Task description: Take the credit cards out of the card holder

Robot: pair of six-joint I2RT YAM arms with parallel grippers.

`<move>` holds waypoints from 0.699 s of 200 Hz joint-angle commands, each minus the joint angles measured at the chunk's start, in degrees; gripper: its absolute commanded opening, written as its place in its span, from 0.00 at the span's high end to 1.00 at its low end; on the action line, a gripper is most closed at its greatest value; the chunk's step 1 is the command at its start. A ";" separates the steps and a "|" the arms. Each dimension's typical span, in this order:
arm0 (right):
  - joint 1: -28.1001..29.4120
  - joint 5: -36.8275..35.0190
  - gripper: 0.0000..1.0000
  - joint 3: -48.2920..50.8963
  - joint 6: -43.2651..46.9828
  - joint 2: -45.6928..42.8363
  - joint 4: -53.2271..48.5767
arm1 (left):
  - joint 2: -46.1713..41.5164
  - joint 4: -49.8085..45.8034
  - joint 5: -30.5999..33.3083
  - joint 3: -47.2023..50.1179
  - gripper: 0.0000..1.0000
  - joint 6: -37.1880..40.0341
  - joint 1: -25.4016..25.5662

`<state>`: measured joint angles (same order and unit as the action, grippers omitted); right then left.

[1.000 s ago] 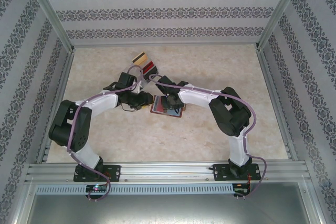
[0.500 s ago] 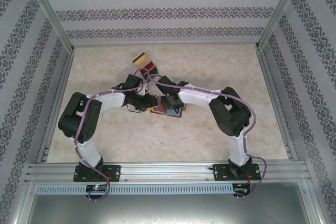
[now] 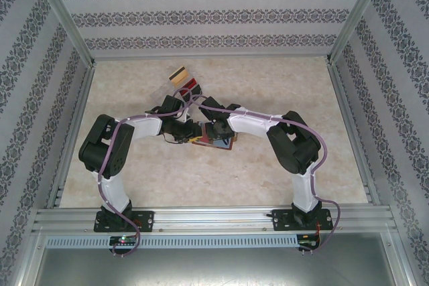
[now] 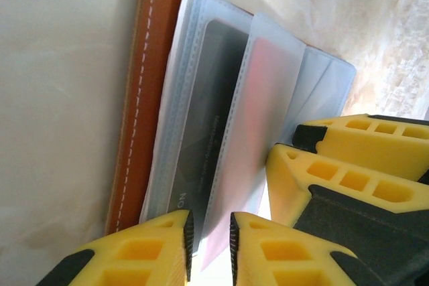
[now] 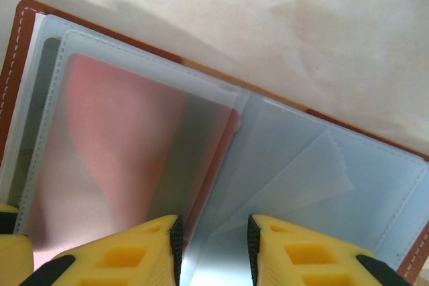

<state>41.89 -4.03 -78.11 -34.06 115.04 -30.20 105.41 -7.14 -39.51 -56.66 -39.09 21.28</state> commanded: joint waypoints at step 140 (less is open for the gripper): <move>-2.50 6.93 0.53 8.54 -1.60 -15.65 8.98 | -4.04 -3.90 5.04 -0.69 1.00 3.77 1.01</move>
<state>40.88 0.32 -72.36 -34.46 106.72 -26.52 104.79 -7.49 -38.20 -57.32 -37.80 21.76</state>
